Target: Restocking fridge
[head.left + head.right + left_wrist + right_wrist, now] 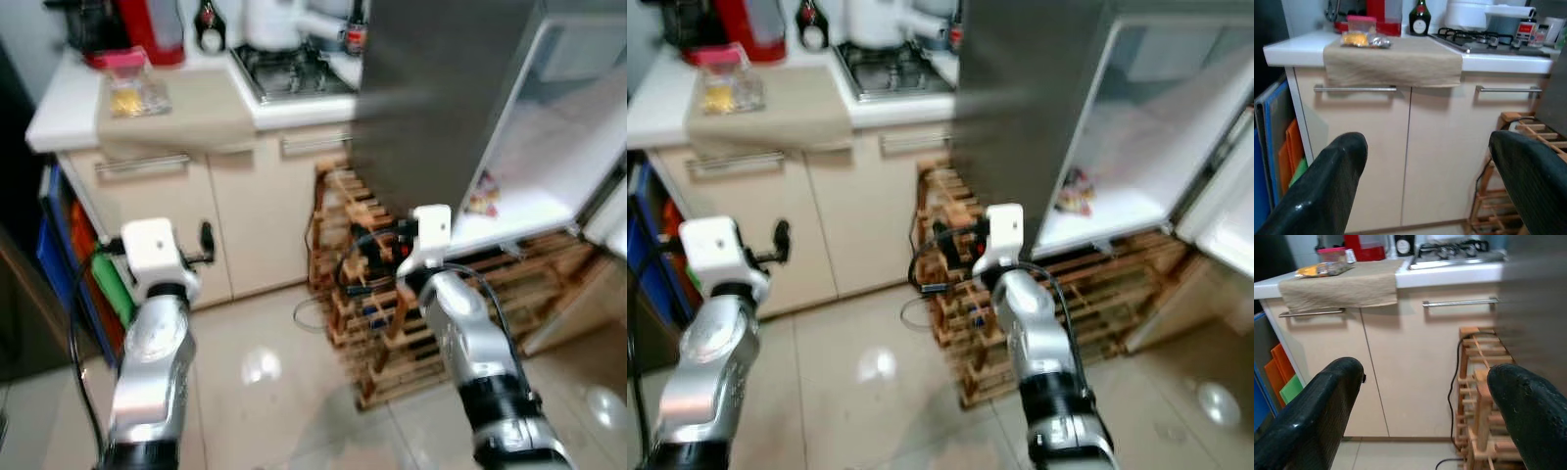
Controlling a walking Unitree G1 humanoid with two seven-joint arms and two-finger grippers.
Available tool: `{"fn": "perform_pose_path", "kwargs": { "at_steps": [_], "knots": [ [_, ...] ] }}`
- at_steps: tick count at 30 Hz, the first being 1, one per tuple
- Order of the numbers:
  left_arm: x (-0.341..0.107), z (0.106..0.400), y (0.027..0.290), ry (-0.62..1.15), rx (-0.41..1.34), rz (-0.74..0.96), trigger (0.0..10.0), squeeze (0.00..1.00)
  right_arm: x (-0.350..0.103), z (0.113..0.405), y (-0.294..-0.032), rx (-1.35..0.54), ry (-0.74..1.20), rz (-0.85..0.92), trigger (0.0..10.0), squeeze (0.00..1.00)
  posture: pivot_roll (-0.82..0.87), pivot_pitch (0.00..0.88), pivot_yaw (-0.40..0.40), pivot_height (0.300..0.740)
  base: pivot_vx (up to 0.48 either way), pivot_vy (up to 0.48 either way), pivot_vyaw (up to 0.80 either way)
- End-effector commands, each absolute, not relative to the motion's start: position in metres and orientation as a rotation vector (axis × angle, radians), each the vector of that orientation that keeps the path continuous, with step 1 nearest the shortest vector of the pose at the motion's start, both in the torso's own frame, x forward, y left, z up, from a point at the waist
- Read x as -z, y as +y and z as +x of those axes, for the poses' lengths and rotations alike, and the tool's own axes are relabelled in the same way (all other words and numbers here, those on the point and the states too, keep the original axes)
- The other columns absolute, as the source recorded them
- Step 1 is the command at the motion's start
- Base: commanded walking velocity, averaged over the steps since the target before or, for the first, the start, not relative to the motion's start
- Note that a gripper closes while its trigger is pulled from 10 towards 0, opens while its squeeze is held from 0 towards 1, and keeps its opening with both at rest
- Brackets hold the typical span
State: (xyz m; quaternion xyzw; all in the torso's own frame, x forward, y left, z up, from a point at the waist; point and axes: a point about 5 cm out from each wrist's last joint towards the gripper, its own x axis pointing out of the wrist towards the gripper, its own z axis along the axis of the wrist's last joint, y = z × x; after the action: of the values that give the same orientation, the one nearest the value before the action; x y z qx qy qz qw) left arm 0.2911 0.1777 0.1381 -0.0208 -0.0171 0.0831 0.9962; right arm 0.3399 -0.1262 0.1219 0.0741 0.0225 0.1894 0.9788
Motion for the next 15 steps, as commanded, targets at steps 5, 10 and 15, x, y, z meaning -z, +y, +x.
{"fn": "perform_pose_path", "kwargs": {
  "at_steps": [5,10,15],
  "knots": [
    [-0.146,0.287,0.176,-0.069,-0.136,-0.061,10.0,0.00,-0.125,0.341,-0.120,-0.419,0.022,0.157,10.0,0.00,0.03,0.000,-0.051,0.740,0.000,0.000,0.41],
    [-0.153,0.289,0.171,-0.105,-0.121,-0.035,10.0,0.00,-0.127,0.343,-0.112,-0.452,0.019,0.185,10.0,0.04,0.04,0.000,-0.064,0.740,0.000,0.000,0.16],
    [-0.146,0.289,0.171,-0.056,-0.129,-0.023,10.0,0.00,-0.126,0.345,-0.108,-0.468,0.022,0.202,10.0,0.13,0.05,0.000,-0.065,0.740,0.000,0.000,0.32]
  ]
}}
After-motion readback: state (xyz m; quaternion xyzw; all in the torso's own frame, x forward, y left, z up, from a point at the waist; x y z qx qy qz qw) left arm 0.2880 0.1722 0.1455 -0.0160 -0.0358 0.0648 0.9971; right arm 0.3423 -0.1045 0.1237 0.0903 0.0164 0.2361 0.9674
